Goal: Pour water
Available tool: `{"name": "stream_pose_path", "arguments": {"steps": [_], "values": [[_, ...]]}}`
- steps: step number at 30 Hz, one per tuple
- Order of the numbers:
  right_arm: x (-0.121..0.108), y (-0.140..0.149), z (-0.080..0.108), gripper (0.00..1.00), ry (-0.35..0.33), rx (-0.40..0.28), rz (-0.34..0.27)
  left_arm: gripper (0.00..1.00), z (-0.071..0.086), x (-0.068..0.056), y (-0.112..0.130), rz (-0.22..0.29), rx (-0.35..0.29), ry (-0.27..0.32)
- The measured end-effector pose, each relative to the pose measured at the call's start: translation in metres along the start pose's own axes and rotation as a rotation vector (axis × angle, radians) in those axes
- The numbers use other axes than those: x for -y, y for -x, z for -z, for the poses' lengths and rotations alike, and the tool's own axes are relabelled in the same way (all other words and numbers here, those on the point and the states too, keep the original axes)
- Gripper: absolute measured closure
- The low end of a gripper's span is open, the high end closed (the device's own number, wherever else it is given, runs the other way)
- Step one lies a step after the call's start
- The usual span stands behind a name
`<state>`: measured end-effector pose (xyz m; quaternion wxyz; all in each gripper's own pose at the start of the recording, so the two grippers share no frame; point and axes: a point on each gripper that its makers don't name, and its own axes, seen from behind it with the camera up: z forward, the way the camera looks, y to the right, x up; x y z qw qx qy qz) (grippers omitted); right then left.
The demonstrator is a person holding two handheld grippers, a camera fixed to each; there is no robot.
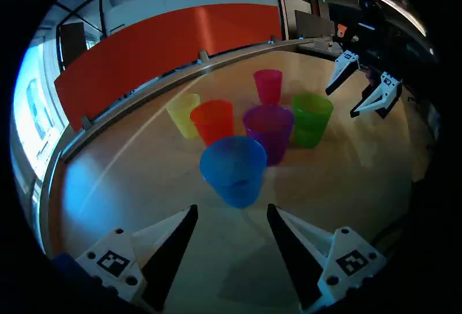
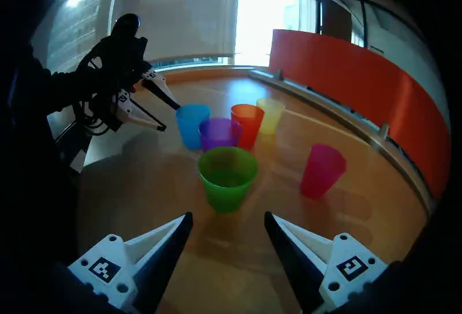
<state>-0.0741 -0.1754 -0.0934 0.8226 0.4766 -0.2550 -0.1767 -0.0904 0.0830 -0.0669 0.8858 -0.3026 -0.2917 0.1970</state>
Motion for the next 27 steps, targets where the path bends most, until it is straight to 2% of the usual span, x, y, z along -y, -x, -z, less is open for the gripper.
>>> {"name": "stream_pose_path", "arguments": {"steps": [6, 15, 21, 27], "values": [[0.001, 0.002, 0.009, 0.04, 0.018, 0.001, -0.007, 0.12, 0.009, 0.005, 0.001, 0.004, -0.005, -0.026], [-0.005, 0.004, 0.023, 0.04, 0.067, 0.002, -0.023, 0.11, 0.019, 0.014, 0.002, 0.039, -0.018, -0.061], [-0.012, 0.007, 0.03, 0.04, 0.111, -0.004, -0.066, 0.11, 0.027, 0.023, -0.001, 0.051, -0.035, -0.103], [-0.029, 0.009, 0.039, 0.04, 0.189, -0.01, -0.114, 0.12, 0.035, 0.033, -0.007, 0.066, -0.063, -0.144]]}}
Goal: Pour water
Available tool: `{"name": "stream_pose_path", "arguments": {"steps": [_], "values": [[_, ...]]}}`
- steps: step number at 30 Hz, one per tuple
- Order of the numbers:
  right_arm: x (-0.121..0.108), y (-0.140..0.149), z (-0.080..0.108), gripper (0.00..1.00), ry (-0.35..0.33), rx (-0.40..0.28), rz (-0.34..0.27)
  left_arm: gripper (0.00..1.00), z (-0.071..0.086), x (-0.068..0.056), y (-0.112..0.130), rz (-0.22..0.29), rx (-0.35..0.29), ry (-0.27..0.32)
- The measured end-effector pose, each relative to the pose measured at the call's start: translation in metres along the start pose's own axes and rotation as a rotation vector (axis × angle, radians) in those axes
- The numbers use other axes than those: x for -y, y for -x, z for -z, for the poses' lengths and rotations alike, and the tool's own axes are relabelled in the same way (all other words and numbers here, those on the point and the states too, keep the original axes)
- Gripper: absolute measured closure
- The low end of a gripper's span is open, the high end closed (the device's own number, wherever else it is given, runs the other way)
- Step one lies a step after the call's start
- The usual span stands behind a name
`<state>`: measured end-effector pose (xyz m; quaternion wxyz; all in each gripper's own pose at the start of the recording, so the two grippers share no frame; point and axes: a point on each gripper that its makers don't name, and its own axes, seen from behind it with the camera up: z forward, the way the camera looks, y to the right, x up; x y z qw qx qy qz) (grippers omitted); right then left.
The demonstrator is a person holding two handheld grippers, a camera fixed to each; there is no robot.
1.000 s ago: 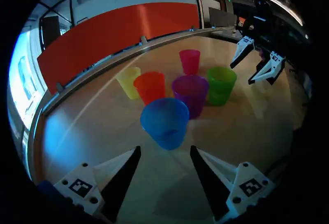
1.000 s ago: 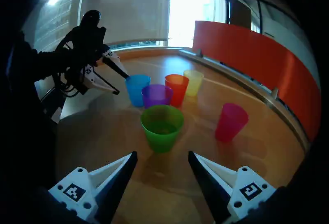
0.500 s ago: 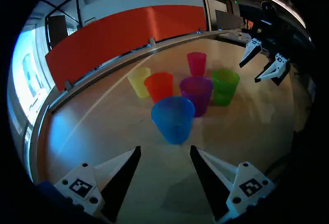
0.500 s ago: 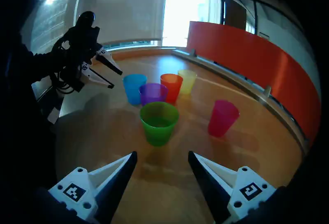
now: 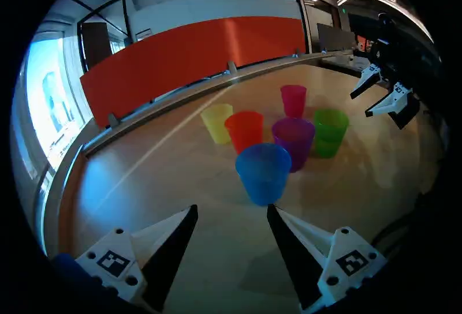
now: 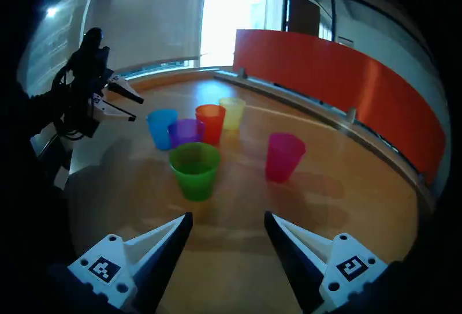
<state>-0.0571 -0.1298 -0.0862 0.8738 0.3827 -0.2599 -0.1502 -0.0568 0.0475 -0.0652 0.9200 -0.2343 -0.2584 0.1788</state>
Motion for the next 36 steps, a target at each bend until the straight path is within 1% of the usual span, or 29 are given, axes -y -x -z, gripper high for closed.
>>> {"name": "stream_pose_path", "arguments": {"steps": [6, 9, 12, 18, 23, 27, 31, 36], "values": [[-0.019, -0.004, 0.005, 0.04, 0.068, -0.029, -0.084, 0.12, 0.006, 0.012, -0.001, 0.036, -0.028, -0.05], [-0.026, -0.006, 0.009, 0.04, 0.093, -0.047, -0.116, 0.11, 0.01, 0.019, -0.007, 0.057, -0.059, -0.079], [-0.032, -0.009, 0.013, 0.04, 0.122, -0.061, -0.122, 0.11, 0.014, 0.028, -0.014, 0.085, -0.093, -0.112], [-0.04, -0.015, 0.021, 0.04, 0.176, -0.085, -0.124, 0.12, 0.023, 0.041, -0.026, 0.127, -0.152, -0.158], [-0.051, -0.026, 0.028, 0.04, 0.234, -0.124, -0.145, 0.11, 0.028, 0.048, -0.036, 0.161, -0.193, -0.185], [-0.06, -0.039, 0.036, 0.04, 0.282, -0.18, -0.161, 0.12, 0.036, 0.052, -0.052, 0.183, -0.244, -0.203], [-0.071, -0.055, 0.045, 0.04, 0.336, -0.243, -0.183, 0.12, 0.043, 0.058, -0.063, 0.188, -0.285, -0.227], [-0.087, -0.072, 0.059, 0.04, 0.413, -0.311, -0.187, 0.12, 0.055, 0.068, -0.077, 0.195, -0.333, -0.269]]}}
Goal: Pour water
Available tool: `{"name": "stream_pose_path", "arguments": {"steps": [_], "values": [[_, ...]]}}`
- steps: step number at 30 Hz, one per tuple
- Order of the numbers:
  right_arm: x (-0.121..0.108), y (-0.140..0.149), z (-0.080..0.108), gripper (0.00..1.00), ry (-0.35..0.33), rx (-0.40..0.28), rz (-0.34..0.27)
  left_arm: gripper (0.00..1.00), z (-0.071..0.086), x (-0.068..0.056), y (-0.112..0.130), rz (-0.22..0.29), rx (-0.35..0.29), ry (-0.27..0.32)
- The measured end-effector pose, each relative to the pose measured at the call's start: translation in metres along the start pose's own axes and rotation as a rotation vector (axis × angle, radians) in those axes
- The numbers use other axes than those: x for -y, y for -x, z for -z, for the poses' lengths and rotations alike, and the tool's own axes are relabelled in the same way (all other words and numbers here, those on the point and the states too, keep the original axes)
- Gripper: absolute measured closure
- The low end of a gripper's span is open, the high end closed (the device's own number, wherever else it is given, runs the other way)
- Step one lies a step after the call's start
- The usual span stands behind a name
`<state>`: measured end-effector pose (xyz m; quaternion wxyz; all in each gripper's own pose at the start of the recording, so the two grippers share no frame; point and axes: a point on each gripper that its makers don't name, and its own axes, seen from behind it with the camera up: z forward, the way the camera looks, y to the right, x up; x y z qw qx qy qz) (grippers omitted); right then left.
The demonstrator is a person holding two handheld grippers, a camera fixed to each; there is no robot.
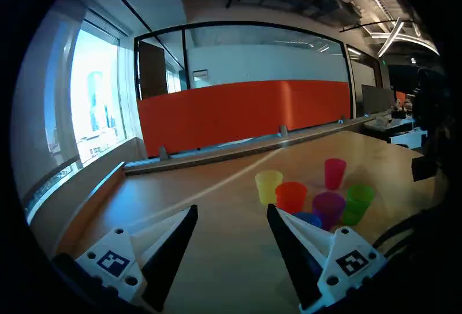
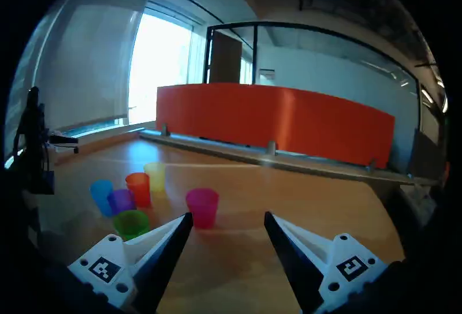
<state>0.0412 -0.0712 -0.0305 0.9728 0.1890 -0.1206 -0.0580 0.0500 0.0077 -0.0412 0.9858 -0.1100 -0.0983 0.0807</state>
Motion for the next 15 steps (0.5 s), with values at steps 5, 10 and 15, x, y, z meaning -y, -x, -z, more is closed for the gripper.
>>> {"name": "stream_pose_path", "arguments": {"steps": [5, 10, 15], "values": [[-0.004, -0.016, 0.001, 0.04, 0.034, -0.064, -0.007, 0.12, 0.003, 0.004, -0.018, 0.028, -0.063, -0.026], [-0.012, -0.031, 0.003, 0.04, 0.081, -0.133, -0.028, 0.12, 0.004, 0.007, -0.035, 0.048, -0.111, -0.046], [-0.028, -0.039, 0.007, 0.04, 0.155, -0.194, -0.044, 0.12, 0.007, 0.01, -0.052, 0.082, -0.172, -0.075]]}}
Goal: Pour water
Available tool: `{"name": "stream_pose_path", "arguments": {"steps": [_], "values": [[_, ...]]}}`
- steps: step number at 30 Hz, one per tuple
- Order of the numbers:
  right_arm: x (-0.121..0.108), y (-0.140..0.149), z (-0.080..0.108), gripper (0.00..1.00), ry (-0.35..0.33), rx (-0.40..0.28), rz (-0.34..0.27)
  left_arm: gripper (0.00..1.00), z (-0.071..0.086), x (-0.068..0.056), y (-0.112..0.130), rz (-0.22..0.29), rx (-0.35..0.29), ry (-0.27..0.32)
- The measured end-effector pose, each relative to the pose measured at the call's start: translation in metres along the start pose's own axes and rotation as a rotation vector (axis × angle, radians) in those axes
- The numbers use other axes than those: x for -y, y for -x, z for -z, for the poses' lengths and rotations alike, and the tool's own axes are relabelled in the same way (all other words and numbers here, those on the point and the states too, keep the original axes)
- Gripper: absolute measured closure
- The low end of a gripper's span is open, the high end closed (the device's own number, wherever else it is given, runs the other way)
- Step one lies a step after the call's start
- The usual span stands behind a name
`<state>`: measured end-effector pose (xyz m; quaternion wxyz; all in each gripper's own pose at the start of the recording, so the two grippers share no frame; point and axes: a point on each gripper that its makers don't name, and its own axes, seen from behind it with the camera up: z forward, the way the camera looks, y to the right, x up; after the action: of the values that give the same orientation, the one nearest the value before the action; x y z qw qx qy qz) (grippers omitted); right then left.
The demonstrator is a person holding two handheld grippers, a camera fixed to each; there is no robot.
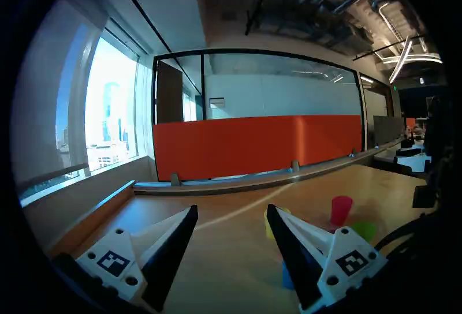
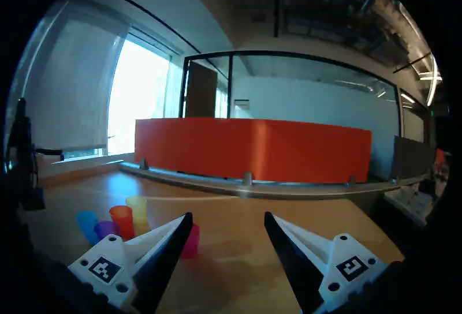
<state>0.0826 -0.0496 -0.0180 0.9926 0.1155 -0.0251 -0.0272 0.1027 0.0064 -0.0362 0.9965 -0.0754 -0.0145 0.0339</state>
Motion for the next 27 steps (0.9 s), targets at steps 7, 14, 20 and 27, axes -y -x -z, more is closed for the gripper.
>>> {"name": "stream_pose_path", "arguments": {"steps": [7, 14, 20, 27], "values": [[-0.022, -0.015, 0.005, 0.04, 0.114, -0.071, -0.022, 0.12, -0.003, 0.001, -0.004, 0.037, -0.036, -0.014], [-0.032, -0.012, 0.006, 0.04, 0.162, -0.086, -0.037, 0.12, -0.007, 0.006, -0.007, 0.05, -0.068, -0.042], [-0.035, -0.008, 0.006, 0.04, 0.182, -0.078, -0.031, 0.12, -0.011, 0.006, -0.002, 0.051, -0.078, -0.056], [-0.038, -0.005, 0.005, 0.04, 0.211, -0.057, -0.015, 0.12, -0.014, -0.002, 0.003, 0.058, -0.093, -0.04]]}}
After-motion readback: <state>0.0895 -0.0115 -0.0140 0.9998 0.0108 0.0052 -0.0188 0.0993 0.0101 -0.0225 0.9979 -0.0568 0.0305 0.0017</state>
